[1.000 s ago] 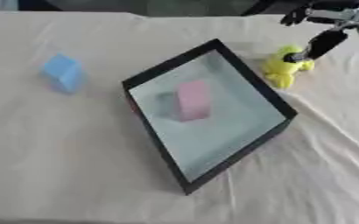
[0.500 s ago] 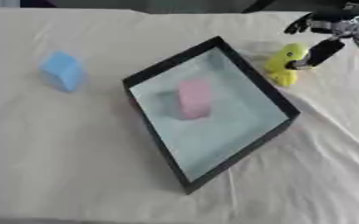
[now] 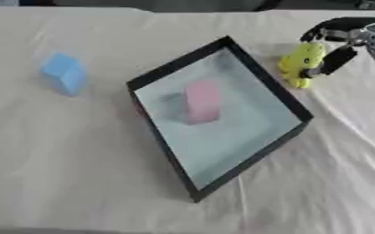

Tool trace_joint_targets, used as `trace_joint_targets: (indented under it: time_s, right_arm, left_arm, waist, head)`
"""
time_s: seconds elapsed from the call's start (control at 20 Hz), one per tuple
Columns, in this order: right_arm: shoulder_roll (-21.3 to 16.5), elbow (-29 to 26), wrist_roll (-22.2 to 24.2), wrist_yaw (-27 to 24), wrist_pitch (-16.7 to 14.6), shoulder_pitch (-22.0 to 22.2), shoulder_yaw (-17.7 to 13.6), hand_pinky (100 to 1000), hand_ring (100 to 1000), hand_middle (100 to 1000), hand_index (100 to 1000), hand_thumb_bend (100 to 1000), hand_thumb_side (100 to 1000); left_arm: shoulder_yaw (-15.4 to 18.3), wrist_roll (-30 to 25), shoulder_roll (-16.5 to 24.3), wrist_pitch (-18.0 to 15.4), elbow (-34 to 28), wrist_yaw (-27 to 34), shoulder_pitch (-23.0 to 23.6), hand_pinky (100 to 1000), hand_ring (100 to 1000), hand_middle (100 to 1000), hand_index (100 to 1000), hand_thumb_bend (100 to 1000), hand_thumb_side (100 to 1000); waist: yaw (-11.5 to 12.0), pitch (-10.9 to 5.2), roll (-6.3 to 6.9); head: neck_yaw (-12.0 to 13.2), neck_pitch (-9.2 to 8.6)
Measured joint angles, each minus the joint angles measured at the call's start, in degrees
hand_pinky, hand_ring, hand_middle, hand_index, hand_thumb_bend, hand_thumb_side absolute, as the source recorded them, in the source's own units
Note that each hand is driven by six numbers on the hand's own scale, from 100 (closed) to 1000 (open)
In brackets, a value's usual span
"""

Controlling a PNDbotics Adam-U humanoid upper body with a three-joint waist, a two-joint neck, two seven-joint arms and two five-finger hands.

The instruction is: Pick up objects on the table and place them in the box.

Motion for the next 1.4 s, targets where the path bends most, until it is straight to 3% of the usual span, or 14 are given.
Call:
trace_joint_targets:
  time_s: [0.2,0.3,0.5,0.95,1.4]
  right_arm:
    - [1.01,1.61,-0.63,1.82,-0.33,-0.85,-0.49,890,889,839,917,462,426]
    - [1.31,2.02,-0.95,2.80,-0.49,-1.13,-0.65,878,864,768,891,452,403]
    - [1.53,1.94,-1.62,2.97,-0.66,-1.08,-1.25,863,825,660,812,423,255]
    - [-0.49,-3.96,0.53,-6.19,3.10,1.75,-0.40,823,750,564,727,441,332]
    - [-2.47,-7.97,5.55,-14.19,4.86,2.63,0.65,799,690,492,663,423,241]
  left_arm:
    - [0.00,-0.10,-0.02,-0.03,0.00,0.16,0.00,837,747,773,776,100,804]
    - [0.00,-0.10,-0.02,-0.03,0.00,0.17,0.00,837,748,774,776,100,803]
    - [0.00,-0.14,-0.03,-0.03,0.00,0.17,0.00,838,748,774,776,100,804]
    - [0.00,-0.32,-0.03,-0.06,0.01,0.17,0.00,839,749,774,776,100,801]
    - [0.00,-0.46,-0.03,-0.05,0.02,0.17,0.02,841,750,774,776,100,801]
  waist:
    - [0.03,0.10,0.19]
    - [0.06,0.11,0.22]
    - [0.06,0.11,0.17]
    - [-0.29,0.11,-0.06]
    - [-0.53,0.09,-0.10]
  head:
    - [-0.32,0.00]
    - [-0.49,0.00]
    - [-0.47,0.00]
    - [-0.17,0.00]
    - [-0.13,0.00]
